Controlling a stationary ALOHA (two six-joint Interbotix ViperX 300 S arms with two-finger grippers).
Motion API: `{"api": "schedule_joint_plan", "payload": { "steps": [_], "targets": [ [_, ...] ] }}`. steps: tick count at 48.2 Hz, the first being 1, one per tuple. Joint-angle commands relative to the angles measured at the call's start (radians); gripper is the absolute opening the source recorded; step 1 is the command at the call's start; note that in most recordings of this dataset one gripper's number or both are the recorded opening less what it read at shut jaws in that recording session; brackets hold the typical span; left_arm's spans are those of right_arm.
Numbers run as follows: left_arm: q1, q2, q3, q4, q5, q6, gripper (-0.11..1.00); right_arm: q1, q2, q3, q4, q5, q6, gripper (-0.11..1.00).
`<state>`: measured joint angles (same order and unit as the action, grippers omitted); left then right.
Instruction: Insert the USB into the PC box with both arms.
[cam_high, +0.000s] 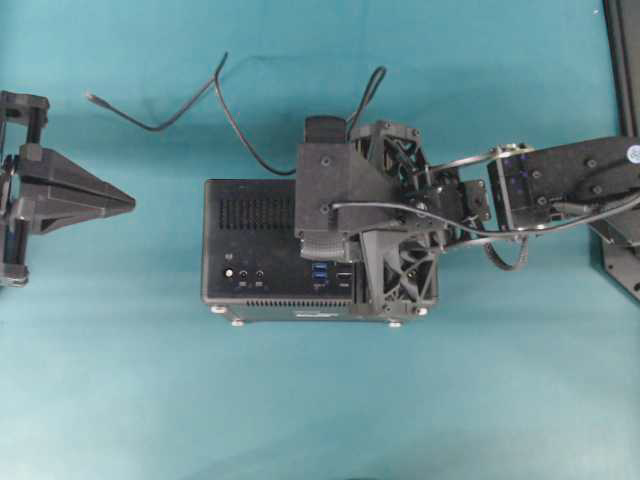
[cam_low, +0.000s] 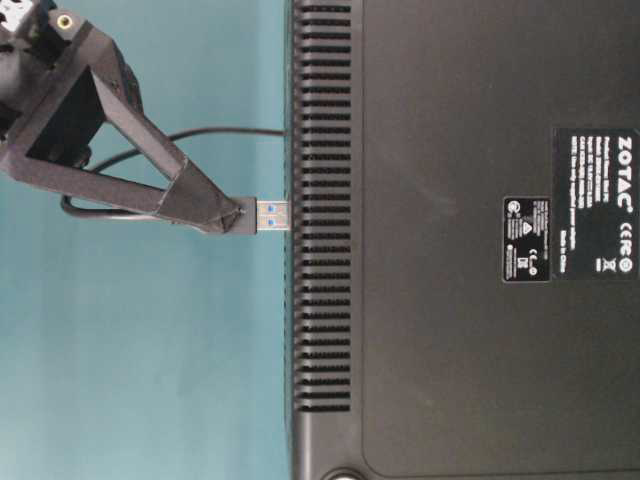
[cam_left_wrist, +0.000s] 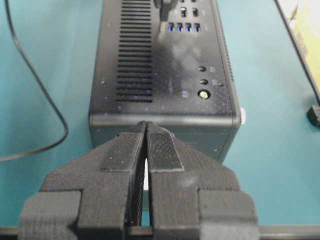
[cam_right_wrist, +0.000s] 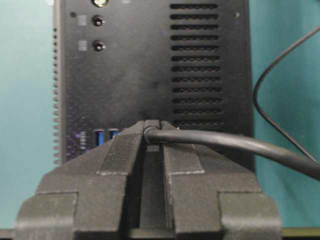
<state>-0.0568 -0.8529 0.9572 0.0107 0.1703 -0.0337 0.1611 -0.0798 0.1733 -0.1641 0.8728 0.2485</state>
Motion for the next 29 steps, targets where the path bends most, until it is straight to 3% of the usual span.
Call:
{"api": "schedule_joint_plan", "payload": {
  "steps": [1,29],
  "targets": [
    [0.0,0.002,-0.011,0.003,-0.008,0.0,0.0,0.011,-0.009,0.002,0.009,0.003,0.011,0.08],
    [0.0,0.003,-0.011,0.002,-0.008,0.0,0.0,0.015,-0.009,0.005,0.017,0.018,0.011,0.08]
  ]
}}
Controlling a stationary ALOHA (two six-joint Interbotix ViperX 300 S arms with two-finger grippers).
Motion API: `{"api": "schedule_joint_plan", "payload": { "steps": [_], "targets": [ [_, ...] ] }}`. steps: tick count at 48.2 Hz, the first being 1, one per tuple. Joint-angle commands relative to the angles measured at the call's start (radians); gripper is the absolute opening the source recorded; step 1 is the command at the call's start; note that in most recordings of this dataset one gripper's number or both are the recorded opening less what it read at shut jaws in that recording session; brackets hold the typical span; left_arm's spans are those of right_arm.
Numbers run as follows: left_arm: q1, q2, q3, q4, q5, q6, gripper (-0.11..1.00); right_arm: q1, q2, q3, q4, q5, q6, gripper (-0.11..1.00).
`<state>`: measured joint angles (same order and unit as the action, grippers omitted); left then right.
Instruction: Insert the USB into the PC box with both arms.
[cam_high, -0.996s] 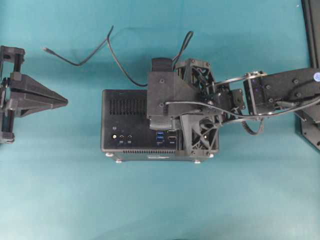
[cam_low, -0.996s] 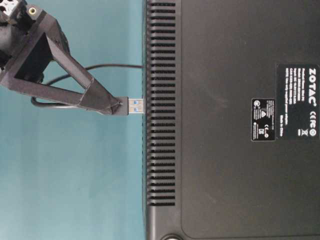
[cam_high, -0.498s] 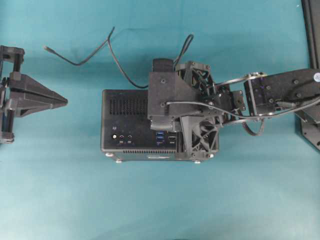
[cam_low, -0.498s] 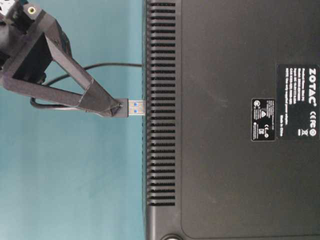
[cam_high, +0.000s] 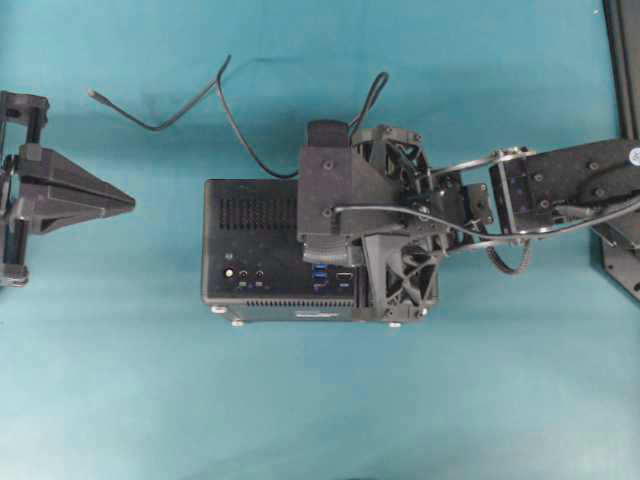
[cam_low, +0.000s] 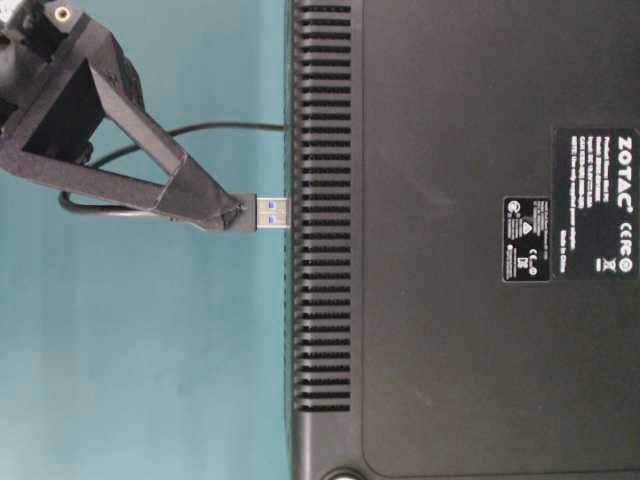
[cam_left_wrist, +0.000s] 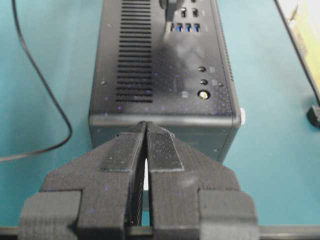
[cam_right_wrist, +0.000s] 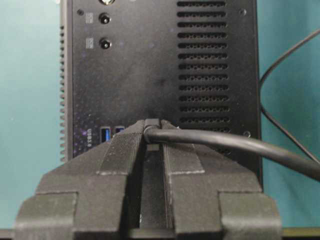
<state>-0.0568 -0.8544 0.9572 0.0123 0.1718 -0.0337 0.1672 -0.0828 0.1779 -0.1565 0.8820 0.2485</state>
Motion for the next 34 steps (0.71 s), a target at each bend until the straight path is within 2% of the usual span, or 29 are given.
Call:
{"api": "schedule_joint_plan", "payload": {
  "steps": [1,34],
  "targets": [
    [-0.002,0.005,-0.011,0.002,-0.011,0.0,0.0,0.009,-0.006,0.0,0.011,0.011,0.011,0.08],
    [-0.002,0.003,-0.011,0.0,-0.011,0.0,0.0,-0.008,0.003,0.0,0.012,0.006,0.012,0.08]
  ]
}}
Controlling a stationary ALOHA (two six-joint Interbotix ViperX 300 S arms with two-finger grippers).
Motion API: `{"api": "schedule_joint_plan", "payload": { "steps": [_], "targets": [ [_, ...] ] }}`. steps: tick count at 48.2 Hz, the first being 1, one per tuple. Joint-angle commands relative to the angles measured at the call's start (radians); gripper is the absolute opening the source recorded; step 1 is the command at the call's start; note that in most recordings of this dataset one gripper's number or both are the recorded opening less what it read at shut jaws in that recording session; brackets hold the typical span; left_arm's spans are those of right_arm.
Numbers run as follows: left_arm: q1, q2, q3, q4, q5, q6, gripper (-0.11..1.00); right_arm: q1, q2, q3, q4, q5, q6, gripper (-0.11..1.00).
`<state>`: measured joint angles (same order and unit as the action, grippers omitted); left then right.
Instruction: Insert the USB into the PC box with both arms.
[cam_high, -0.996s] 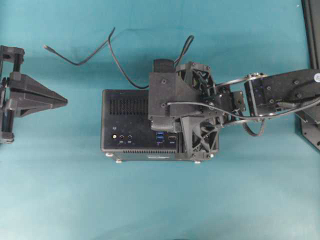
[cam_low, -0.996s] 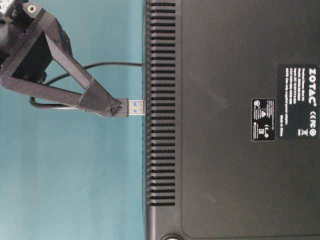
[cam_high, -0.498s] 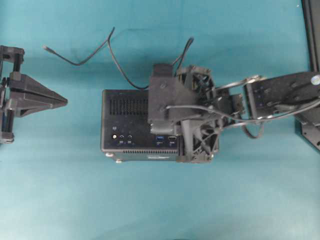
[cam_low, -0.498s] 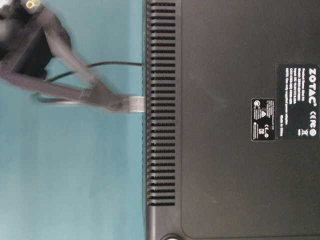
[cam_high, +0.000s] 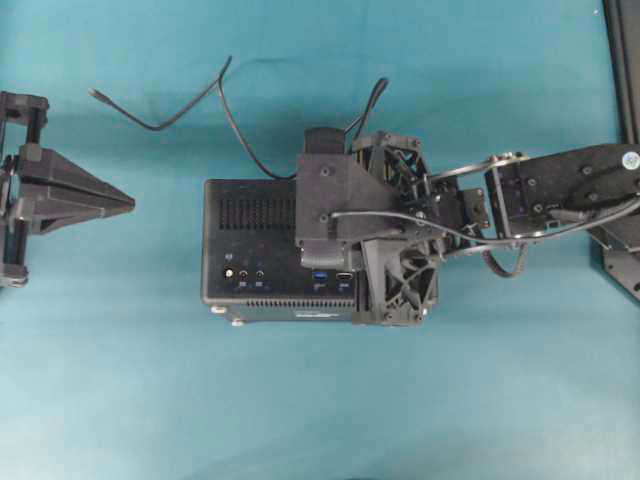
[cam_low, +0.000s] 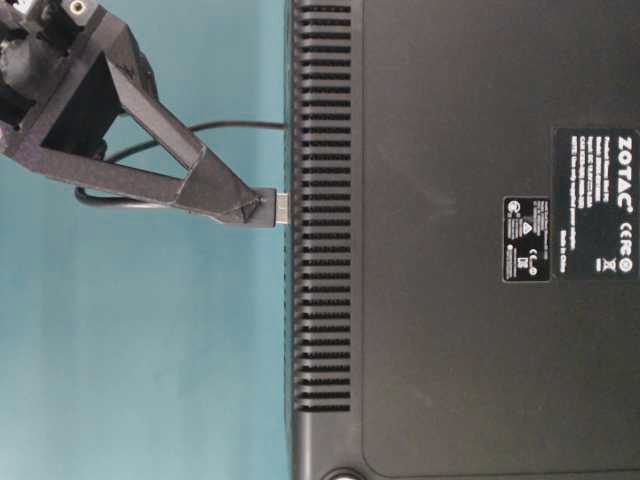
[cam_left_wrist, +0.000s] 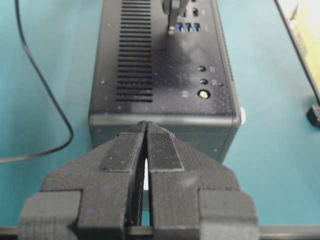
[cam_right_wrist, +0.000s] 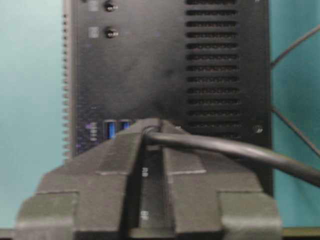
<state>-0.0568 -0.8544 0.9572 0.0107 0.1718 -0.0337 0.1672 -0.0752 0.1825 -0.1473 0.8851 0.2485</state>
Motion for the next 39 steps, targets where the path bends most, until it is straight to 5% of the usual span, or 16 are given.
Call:
{"api": "schedule_joint_plan", "payload": {
  "steps": [1,39],
  "targets": [
    [0.0,0.002,-0.011,0.002,-0.011,0.0,0.0,-0.009,-0.005,-0.005,0.003,0.003,0.012,0.08],
    [-0.002,0.003,-0.009,0.002,-0.011,-0.002,0.0,0.011,0.015,-0.014,0.058,0.003,0.011,0.08]
  ]
}}
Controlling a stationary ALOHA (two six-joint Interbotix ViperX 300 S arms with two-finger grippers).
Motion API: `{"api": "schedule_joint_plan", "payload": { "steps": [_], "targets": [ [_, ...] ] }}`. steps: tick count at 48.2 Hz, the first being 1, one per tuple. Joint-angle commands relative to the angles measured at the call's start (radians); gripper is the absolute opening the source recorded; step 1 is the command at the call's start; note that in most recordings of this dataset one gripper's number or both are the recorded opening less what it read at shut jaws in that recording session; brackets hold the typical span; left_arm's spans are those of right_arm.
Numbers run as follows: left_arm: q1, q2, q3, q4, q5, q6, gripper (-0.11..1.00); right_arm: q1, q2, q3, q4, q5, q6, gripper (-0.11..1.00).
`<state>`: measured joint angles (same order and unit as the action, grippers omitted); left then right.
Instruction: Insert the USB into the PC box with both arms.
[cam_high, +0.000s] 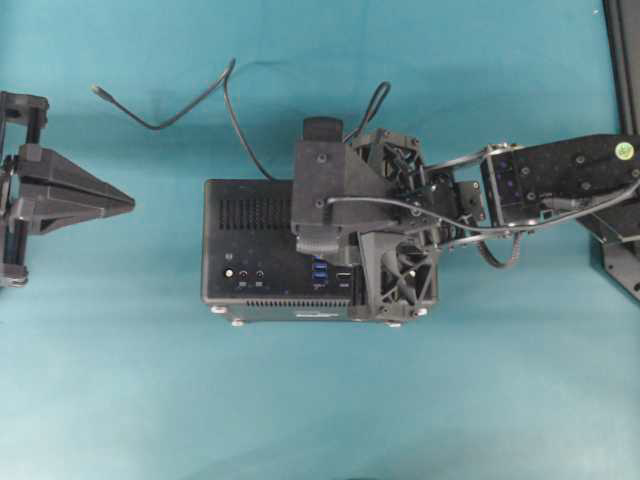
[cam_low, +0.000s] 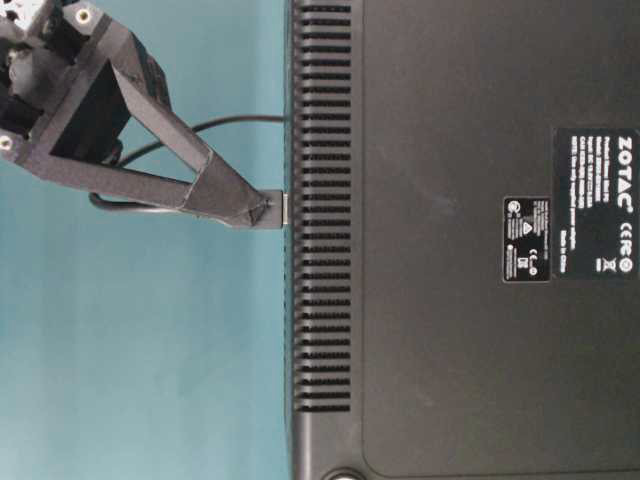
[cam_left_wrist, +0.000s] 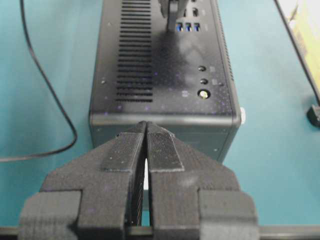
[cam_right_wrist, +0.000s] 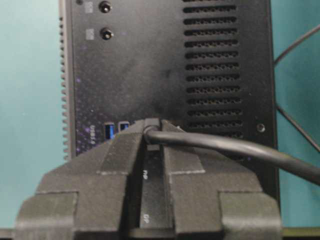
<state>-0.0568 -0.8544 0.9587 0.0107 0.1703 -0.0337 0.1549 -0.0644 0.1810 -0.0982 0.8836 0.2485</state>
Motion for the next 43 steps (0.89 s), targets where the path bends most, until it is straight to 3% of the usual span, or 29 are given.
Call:
{"api": "schedule_joint_plan", "payload": {
  "steps": [1,23,27,38,43],
  "targets": [
    [-0.002,0.003,-0.011,0.003,-0.009,-0.002,0.0,0.025,0.006,-0.012,0.009,0.005,0.011,0.08],
    [-0.002,0.003,-0.011,0.002,-0.009,-0.002,0.0,0.023,0.005,-0.026,0.003,0.0,0.009,0.14],
    [-0.002,0.002,-0.012,0.003,-0.009,-0.002,0.0,0.023,0.005,-0.028,0.003,0.002,0.008,0.22],
    [-0.002,0.002,-0.014,0.003,-0.009,-0.002,0.0,0.031,0.002,-0.031,0.003,0.003,0.008,0.66],
    [-0.002,0.003,-0.014,0.003,-0.009,-0.002,0.0,0.031,-0.006,-0.041,0.003,0.003,0.008,0.71]
  ]
}}
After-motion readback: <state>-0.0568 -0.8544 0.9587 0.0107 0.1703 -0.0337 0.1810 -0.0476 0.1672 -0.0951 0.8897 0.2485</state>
